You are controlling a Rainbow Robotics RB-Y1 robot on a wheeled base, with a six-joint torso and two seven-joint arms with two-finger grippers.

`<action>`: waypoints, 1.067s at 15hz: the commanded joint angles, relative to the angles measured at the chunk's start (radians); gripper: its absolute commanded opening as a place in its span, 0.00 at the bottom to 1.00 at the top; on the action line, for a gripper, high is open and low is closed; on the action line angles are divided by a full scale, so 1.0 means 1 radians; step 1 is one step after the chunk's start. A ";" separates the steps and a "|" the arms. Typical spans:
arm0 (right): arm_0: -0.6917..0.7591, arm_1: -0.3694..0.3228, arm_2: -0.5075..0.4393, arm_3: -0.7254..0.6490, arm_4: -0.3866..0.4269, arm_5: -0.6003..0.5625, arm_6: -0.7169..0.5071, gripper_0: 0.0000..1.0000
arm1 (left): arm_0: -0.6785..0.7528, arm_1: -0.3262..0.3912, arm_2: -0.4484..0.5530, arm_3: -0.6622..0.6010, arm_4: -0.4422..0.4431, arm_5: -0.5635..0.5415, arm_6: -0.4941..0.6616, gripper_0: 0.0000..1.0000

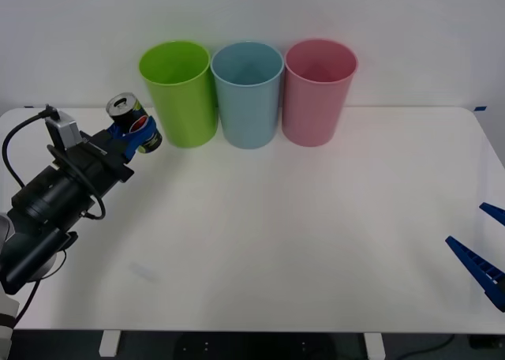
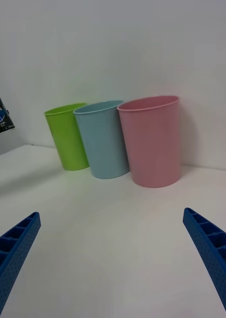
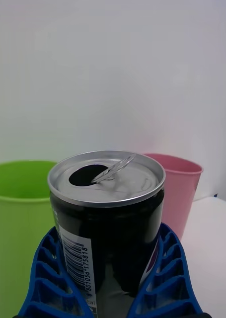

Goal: Grasp the object on the table and drop it into the matching bin: aluminum can to the light blue bin, PET bottle to the pink bin.

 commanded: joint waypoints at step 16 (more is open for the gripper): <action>0.000 0.000 0.000 0.000 0.000 0.000 0.000 1.00 | -0.279 -0.008 -0.076 0.034 -0.171 0.177 0.252 0.00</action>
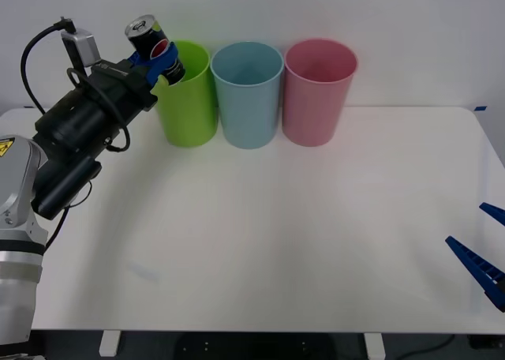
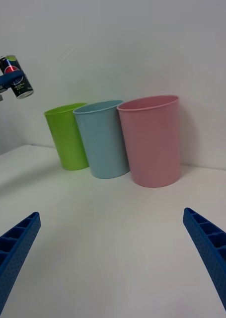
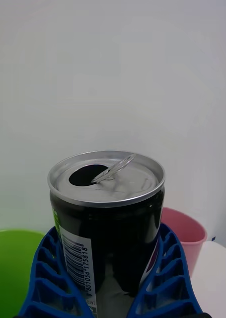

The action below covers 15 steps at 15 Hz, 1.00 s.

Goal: Grasp the object on the table and drop it into the matching bin: aluminum can to the light blue bin, PET bottle to the pink bin.

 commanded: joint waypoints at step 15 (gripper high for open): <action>0.000 0.000 0.000 0.000 0.000 0.000 0.000 1.00 | -0.434 -0.132 -0.073 0.475 -0.268 0.251 0.001 0.01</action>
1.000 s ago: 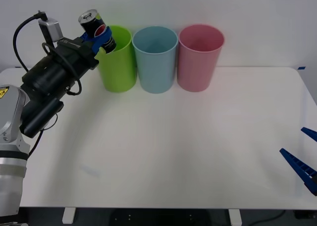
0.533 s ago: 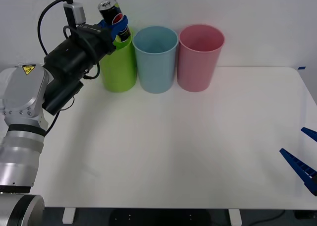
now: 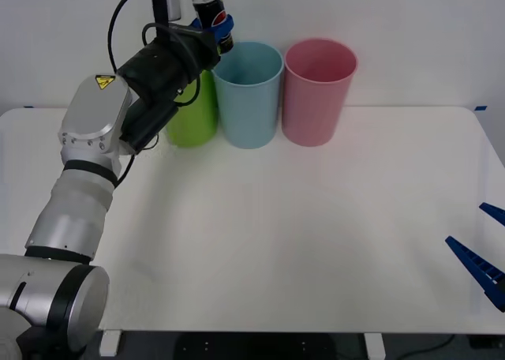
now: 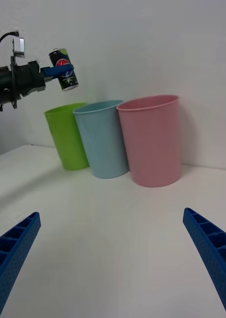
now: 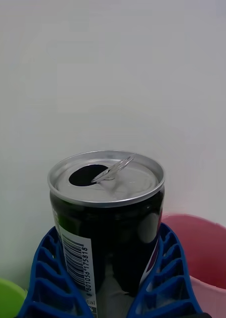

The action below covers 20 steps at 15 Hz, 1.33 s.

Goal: Grasp the object on the table and drop it into the matching bin: aluminum can to the light blue bin, PET bottle to the pink bin.

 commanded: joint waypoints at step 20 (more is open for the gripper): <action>0.000 0.000 0.000 0.000 0.000 0.000 0.000 1.00 | -0.220 -0.134 0.034 0.270 -0.162 0.197 -0.018 0.89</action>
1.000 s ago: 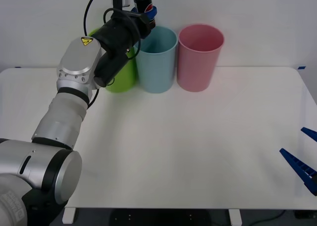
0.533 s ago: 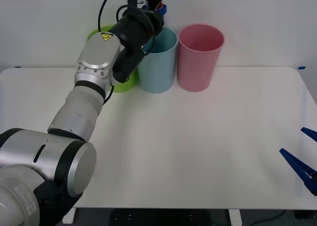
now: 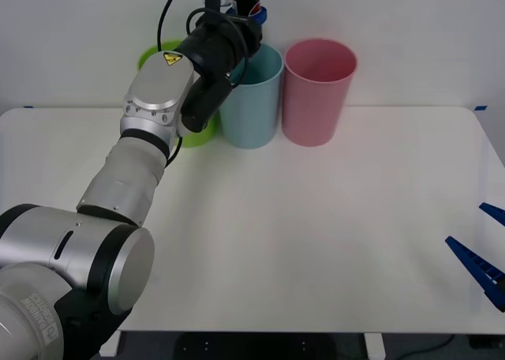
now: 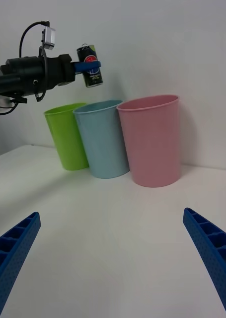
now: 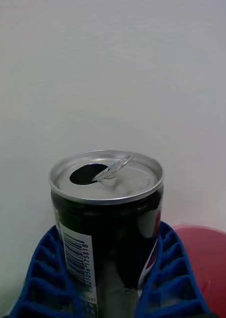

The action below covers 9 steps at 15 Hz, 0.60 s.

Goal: Grasp the object on the table and drop it into the matching bin: aluminum can to the light blue bin, PET bottle to the pink bin.

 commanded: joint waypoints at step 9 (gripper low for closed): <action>0.000 0.000 0.000 0.000 0.000 0.000 0.000 1.00 | 0.007 0.004 0.003 -0.001 0.048 -0.022 -0.003 1.00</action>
